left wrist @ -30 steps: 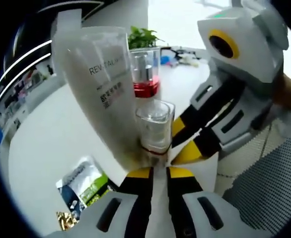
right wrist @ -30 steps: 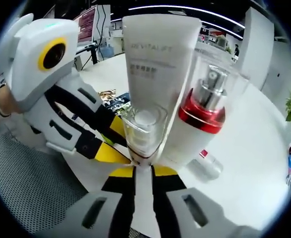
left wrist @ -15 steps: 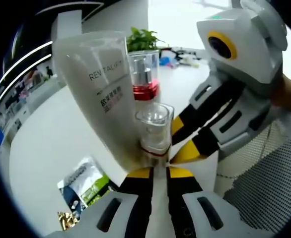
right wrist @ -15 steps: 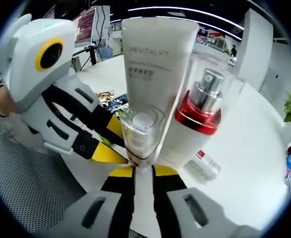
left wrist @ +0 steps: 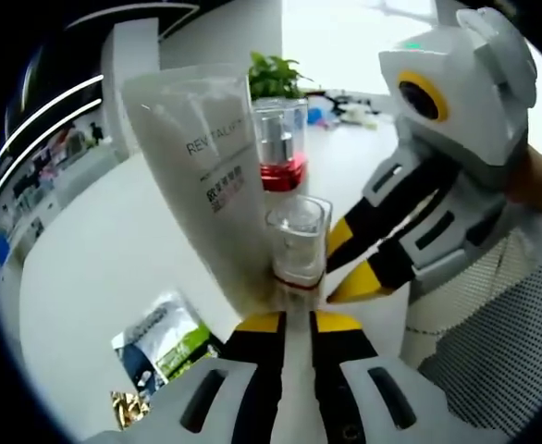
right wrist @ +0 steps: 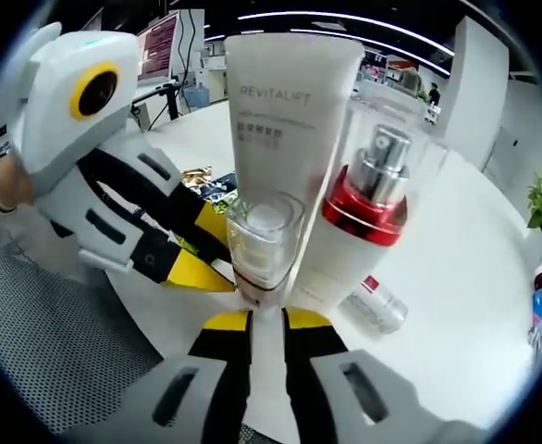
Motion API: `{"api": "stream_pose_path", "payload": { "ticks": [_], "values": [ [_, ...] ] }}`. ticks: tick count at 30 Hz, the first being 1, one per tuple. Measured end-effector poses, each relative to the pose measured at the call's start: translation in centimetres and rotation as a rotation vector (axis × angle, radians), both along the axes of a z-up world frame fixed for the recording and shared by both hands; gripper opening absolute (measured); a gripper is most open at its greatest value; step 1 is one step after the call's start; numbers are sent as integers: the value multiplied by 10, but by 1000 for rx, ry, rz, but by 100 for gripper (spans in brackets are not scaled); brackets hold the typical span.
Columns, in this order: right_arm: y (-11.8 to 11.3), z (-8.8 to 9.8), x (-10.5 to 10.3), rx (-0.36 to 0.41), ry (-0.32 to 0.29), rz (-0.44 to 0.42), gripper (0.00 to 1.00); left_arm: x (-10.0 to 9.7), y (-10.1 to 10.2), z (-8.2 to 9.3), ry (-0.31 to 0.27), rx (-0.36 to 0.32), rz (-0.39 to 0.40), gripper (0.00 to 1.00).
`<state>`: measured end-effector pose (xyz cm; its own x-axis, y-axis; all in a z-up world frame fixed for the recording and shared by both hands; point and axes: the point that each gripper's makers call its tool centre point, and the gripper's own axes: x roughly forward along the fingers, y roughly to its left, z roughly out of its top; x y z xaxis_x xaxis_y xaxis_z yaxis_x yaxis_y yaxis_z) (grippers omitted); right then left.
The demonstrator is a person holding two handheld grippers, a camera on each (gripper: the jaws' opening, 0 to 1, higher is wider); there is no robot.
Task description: Arrange the skincare products in the storage area until every visible bottle or jar stands upright without overlapping.
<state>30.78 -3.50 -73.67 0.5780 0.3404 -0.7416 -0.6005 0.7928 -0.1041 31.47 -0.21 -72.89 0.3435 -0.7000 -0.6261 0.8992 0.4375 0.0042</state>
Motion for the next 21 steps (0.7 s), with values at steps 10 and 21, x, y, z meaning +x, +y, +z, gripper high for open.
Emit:
{"api": "stream_pose_path", "payload": {
  "ticks": [10,21],
  "values": [
    [-3,5,-7,20,0,-14,22,1,30,25,-35,-11,63,13],
    [-6,15,-13,11,-31,-7,42,-3,55,34,-54,-2,104,25]
  ]
}}
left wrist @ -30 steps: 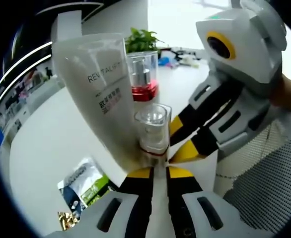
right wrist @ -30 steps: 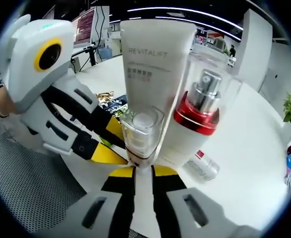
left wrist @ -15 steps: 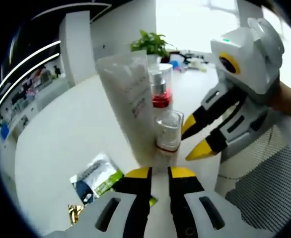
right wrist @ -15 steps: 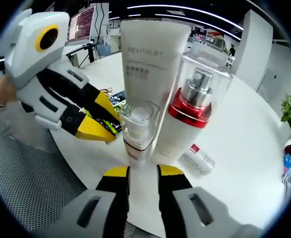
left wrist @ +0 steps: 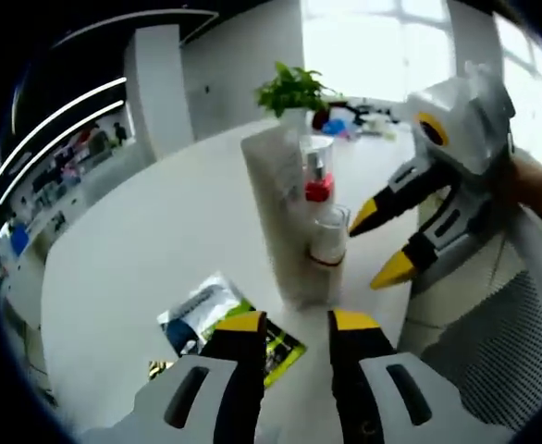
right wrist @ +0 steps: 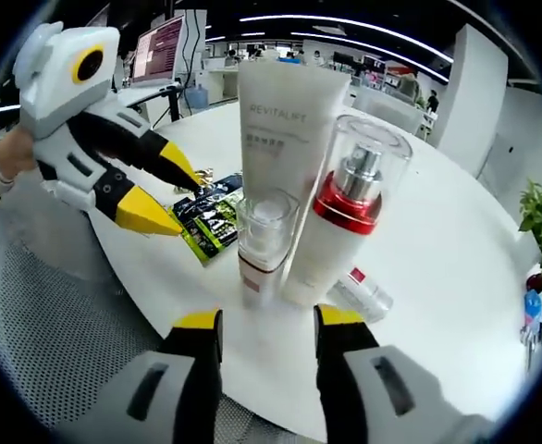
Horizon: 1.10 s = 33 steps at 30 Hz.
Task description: Arrange the skincare products in the storage area until every visible bottle or jar stands upright without overlapping.
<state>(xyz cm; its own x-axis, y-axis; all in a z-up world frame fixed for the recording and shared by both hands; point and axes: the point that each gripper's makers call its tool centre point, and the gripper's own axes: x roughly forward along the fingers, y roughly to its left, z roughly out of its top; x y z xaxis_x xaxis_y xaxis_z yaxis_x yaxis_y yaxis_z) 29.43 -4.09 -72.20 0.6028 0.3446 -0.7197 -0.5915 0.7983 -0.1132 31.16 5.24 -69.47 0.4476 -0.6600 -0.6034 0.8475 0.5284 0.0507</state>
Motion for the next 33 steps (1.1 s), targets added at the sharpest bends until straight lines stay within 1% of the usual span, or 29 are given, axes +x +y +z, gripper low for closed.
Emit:
{"api": "stream_pose_path", "payload": {
  "ticks": [3,8,11,14,17,20,22,28,33],
  "values": [
    [-3,5,0,3,2,-17,45,0,7,1,-1,8,12,27],
    [-9,13,1,-12,-18,-28,56,-1,17,9,-5,-8,43,30],
    [-11,17,1,-10,-21,-32,62,-1,24,12,-9,-2,56,33],
    [-11,24,1,-3,-33,-29,66,0,31,15,-16,2,74,35],
    [-10,29,1,2,-40,-17,73,-1,38,17,-15,3,90,39],
    [-9,35,1,3,-50,-2,77,-2,45,19,-20,5,107,42],
    [-9,40,2,17,-61,3,81,-2,50,20,-15,4,119,44],
    [-8,45,1,34,-59,23,88,-6,59,20,-8,10,146,50],
    [-8,49,-1,43,-63,41,91,-11,67,21,-4,10,169,56]
  ]
}}
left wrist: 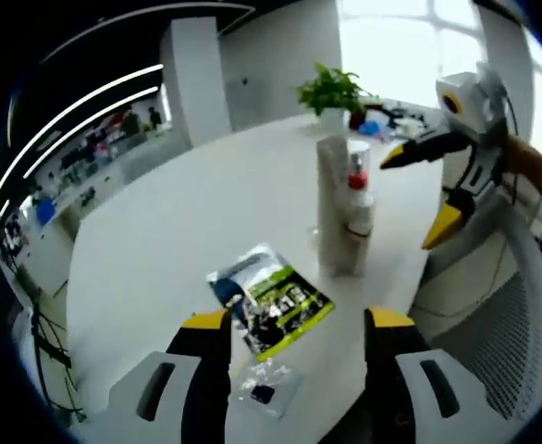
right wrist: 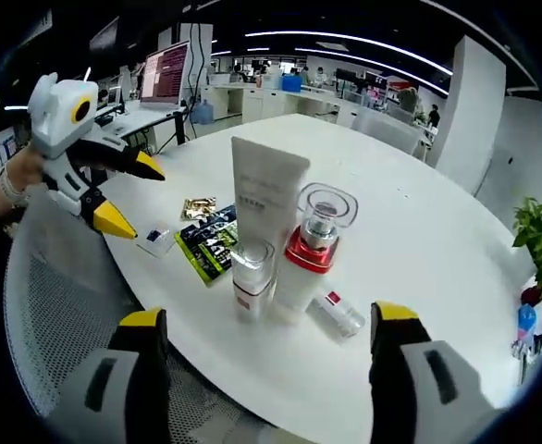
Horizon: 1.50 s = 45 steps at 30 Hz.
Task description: Arrange the skincare products in the storage area until every visible bottle or jar stands upright without overlapping.
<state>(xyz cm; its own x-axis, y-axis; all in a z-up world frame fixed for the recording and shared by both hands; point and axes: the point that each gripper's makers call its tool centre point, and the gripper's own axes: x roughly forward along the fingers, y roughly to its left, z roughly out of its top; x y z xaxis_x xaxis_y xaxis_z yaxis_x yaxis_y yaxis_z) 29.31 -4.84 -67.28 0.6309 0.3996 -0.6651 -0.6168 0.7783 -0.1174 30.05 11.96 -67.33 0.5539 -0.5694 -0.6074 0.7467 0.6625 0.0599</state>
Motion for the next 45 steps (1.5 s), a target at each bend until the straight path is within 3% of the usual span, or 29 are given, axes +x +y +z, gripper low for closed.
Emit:
{"api": "stream_pose_path", "payload": {
  "ticks": [9,17,27,32,45],
  "values": [
    [4,6,0,28,-1,32,99,-9,11,-1,19,26,-6,70],
    [4,9,2,51,2,53,99,-15,23,-1,26,30,4,78],
    [-11,6,9,37,5,40,99,-21,33,-2,44,38,8,90],
    [-19,7,13,21,2,38,99,-23,34,-5,45,67,6,91],
    [-60,0,24,-66,19,4,99,-26,39,-10,81,59,33,97]
  ]
}}
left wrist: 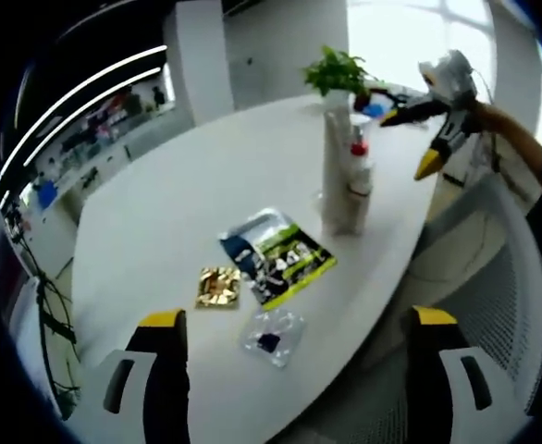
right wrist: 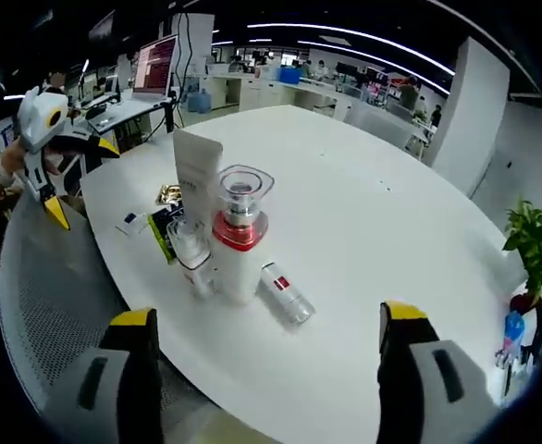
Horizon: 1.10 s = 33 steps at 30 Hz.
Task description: Arrange the skincare products in the storage area until every visible bottle or jar stands upright without overlapping.
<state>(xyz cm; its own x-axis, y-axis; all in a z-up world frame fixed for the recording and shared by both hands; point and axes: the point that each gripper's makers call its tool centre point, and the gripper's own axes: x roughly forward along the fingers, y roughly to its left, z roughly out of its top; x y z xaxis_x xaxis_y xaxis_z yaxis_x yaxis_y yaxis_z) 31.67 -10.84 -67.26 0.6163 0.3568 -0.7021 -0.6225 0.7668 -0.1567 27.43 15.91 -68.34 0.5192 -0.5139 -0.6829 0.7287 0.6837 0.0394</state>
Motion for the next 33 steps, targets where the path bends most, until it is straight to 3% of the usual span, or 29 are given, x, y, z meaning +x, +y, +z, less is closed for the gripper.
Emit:
{"api": "stream_pose_path", "payload": {
  "ticks": [13,17,33],
  "values": [
    [-16,-12,18,-41,41,75,95,2,4,4,-6,-1,14,97],
    [-15,-20,24,-106,64,150,83,2,4,4,6,-1,24,97],
    [1,-58,35,-171,206,361,51,3,8,5,6,-5,43,97]
  ]
}}
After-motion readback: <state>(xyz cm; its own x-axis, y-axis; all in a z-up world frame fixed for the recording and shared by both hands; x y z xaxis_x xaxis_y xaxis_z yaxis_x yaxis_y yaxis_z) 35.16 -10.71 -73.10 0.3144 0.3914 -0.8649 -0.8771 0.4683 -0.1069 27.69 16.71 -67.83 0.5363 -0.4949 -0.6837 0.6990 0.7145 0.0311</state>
